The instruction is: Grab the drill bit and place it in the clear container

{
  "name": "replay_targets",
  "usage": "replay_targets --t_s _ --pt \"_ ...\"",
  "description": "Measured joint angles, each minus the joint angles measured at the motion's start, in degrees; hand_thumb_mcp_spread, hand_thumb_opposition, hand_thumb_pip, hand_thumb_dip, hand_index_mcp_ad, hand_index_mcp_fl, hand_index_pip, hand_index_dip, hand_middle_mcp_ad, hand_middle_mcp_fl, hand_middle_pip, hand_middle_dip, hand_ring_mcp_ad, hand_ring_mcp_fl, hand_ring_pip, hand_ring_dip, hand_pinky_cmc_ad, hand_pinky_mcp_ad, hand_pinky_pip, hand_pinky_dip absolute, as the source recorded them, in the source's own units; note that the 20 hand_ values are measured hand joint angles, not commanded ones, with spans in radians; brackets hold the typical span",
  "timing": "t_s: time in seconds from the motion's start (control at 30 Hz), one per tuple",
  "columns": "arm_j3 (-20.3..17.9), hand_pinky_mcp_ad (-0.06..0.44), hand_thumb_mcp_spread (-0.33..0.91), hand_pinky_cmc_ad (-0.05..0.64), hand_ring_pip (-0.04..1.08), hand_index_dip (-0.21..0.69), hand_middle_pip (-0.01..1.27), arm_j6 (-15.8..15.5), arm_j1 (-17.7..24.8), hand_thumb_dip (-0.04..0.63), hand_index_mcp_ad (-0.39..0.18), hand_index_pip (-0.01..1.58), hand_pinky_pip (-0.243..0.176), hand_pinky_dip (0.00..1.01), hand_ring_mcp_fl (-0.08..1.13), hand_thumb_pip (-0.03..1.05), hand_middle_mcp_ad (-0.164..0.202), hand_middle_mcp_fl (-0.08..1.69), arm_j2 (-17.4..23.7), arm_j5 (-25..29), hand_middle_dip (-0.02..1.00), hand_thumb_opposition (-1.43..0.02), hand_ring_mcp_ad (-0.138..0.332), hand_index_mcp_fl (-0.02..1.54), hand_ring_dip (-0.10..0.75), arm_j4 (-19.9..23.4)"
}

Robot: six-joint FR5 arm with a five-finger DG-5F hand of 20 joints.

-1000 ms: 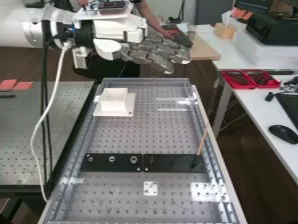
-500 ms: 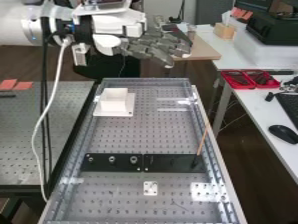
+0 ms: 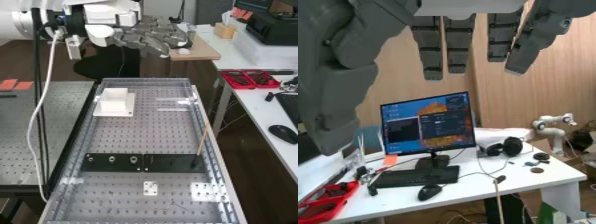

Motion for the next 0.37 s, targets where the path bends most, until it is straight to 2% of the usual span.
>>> replay_targets --t_s 0.07,0.1,0.37 --pt "-0.1 0.166 0.29 0.311 0.09 0.265 0.13 0.4 -0.1 0.122 0.000 0.16 -0.108 0.48 0.00 0.42 0.054 0.09 0.4 -0.2 0.16 -0.71 0.199 0.09 0.010 -0.4" --pt "-0.1 0.180 0.29 0.311 0.09 0.244 0.13 0.7 -0.2 0.115 0.000 0.15 -0.108 0.48 0.00 0.43 0.054 0.08 0.6 -0.4 0.16 -0.71 0.199 0.09 0.010 -0.7" --pt "0.2 0.197 0.29 0.335 0.09 0.143 0.13 2.5 -0.6 0.093 0.000 0.10 -0.108 0.48 0.00 0.38 0.054 0.07 0.7 -2.0 0.15 -0.71 0.202 0.08 0.010 -3.7"
